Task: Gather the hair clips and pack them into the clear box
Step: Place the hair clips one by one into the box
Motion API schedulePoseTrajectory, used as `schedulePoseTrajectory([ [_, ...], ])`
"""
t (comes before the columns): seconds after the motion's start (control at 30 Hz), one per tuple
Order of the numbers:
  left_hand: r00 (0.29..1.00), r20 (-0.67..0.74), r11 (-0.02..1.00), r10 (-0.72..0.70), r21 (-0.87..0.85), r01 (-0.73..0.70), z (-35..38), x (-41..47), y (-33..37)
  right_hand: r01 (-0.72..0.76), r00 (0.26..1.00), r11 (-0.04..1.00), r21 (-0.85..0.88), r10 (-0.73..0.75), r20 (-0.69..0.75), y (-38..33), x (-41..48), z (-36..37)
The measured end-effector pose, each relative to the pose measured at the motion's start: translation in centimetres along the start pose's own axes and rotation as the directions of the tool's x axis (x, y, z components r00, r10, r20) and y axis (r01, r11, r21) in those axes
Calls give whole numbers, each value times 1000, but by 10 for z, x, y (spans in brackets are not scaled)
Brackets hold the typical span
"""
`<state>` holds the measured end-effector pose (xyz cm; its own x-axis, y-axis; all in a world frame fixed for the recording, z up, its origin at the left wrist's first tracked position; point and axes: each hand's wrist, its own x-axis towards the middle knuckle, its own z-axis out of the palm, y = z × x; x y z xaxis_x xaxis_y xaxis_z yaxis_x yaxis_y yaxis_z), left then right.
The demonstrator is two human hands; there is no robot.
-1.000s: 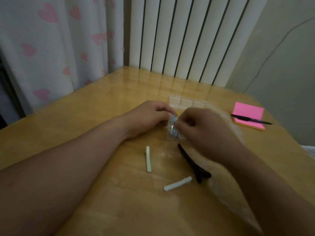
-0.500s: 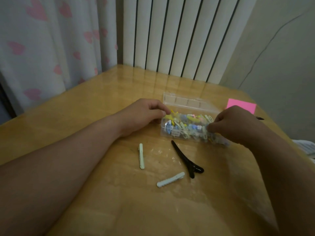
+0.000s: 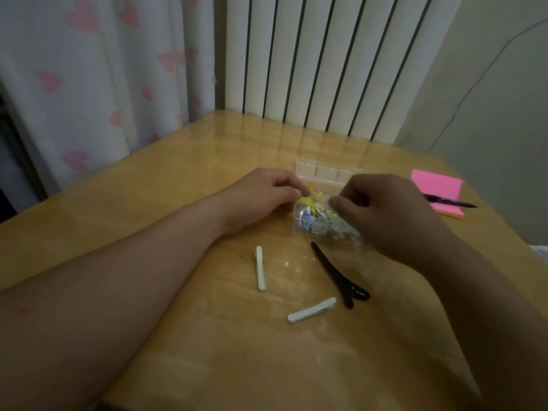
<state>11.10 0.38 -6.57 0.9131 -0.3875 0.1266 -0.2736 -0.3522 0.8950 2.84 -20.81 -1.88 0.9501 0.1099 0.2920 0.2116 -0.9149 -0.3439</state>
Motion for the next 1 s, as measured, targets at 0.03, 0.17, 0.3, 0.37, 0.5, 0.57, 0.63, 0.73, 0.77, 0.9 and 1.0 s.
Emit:
schedulePoseTrajectory([
  [0.03,1000,7,1000,2,2,-2,-1,0,0,61,998,998,28,-61,27,-11,-4,4],
  [0.17,1000,18,999,-3,-54,4,0,0,0,226,957,971,75,-236,168,-41,-20,27],
  [0.3,1000,5,997,-28,-78,28,2,2,0,328,911,943,53,-331,247,-55,-24,50],
  [0.37,1000,-1,996,-31,-82,31,2,3,-1,346,902,937,53,-347,256,-58,-22,54],
  [0.5,1000,1,997,-21,-73,21,2,2,-1,292,913,946,140,-319,254,-54,-20,53],
  [0.57,1000,6,998,-12,-68,13,2,2,-1,264,922,952,157,-296,248,-51,-21,52],
  [0.63,1000,6,998,-4,-58,5,2,2,0,255,921,960,115,-277,274,-51,-21,52],
  [0.73,1000,-1,999,7,-35,-7,2,1,0,241,915,965,105,-261,307,-51,-19,52],
  [0.77,1000,2,999,9,-37,-9,2,1,0,213,917,965,151,-251,311,-50,-18,50],
  [0.9,1000,9,998,13,-66,-13,1,0,0,100,945,928,359,-201,257,-40,-16,34],
  [1.0,1000,20,998,9,-65,-8,2,-1,2,42,995,879,475,-82,64,-26,-7,15],
])
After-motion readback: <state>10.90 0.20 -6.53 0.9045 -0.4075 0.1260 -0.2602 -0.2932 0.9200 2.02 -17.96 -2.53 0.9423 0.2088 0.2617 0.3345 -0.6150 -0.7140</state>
